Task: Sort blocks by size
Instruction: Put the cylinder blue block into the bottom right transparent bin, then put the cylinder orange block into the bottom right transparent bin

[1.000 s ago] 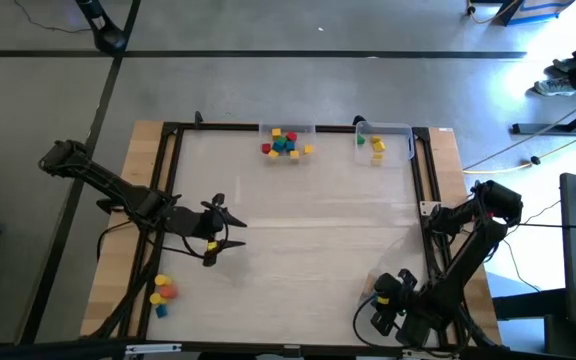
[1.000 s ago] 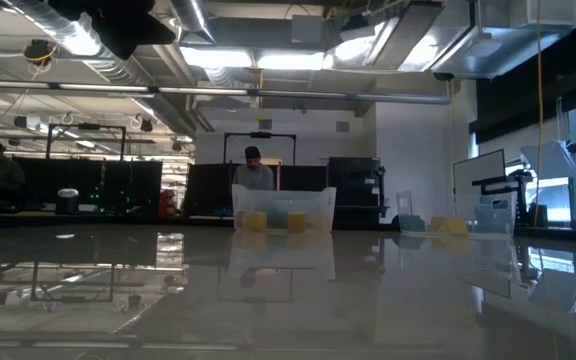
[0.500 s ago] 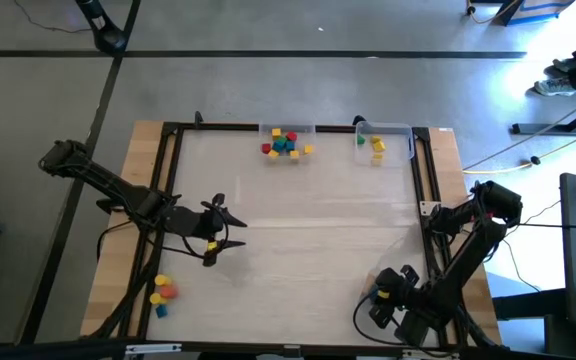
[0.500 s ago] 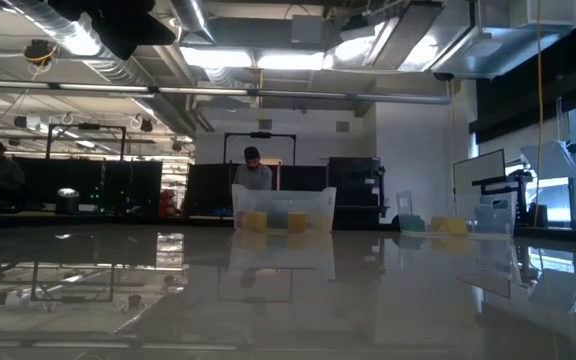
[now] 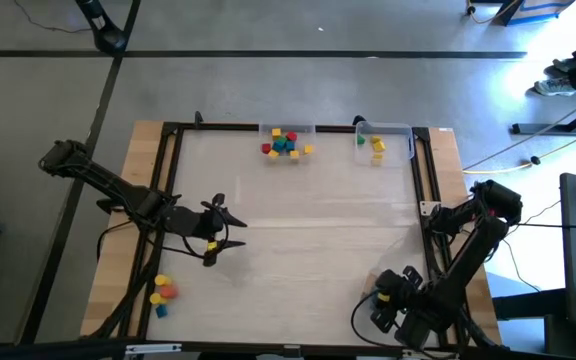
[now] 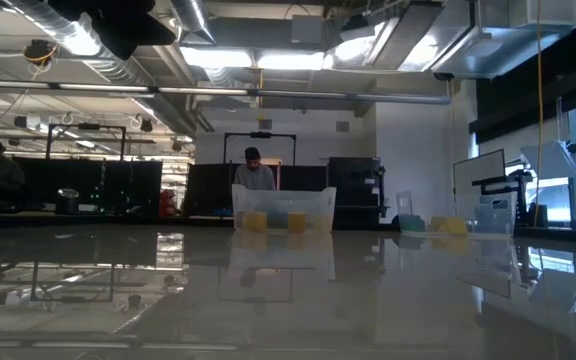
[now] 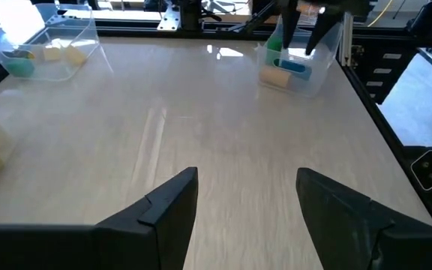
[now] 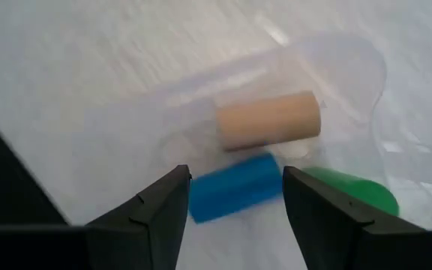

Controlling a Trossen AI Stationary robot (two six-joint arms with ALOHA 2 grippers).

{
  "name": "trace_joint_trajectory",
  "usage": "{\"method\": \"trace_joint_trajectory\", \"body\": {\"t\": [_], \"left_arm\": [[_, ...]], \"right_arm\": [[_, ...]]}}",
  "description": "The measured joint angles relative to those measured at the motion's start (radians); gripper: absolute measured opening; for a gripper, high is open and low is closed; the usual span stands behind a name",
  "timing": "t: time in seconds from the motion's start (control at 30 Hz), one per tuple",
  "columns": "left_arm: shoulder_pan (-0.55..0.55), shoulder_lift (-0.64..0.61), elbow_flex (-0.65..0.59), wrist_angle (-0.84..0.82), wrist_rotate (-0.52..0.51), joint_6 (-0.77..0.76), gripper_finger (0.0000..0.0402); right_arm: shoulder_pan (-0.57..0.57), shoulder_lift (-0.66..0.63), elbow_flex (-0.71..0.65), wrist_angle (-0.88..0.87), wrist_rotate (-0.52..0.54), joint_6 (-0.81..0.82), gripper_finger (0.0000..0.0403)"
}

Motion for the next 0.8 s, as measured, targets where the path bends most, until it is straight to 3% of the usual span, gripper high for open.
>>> {"method": "trace_joint_trajectory", "body": {"t": [0.17,0.47,0.63,0.8], "left_arm": [[0.0,0.0,0.0,0.0,0.0,0.022,0.0213],[0.0,0.0,0.0,0.001,0.0,0.084,0.0213],[0.0,0.0,0.0,0.002,0.0,0.088,0.0213],[-0.034,0.0,0.01,-0.079,0.001,0.104,0.0213]], "right_arm": [[0.0,0.0,0.115,-0.115,0.107,-0.033,0.0214],[-0.12,-0.001,0.164,-0.119,0.622,-0.354,0.0214],[-0.26,0.0,0.163,-0.067,0.713,-0.546,0.0214],[-0.398,0.042,0.15,0.04,0.708,-0.723,0.0214]]}}
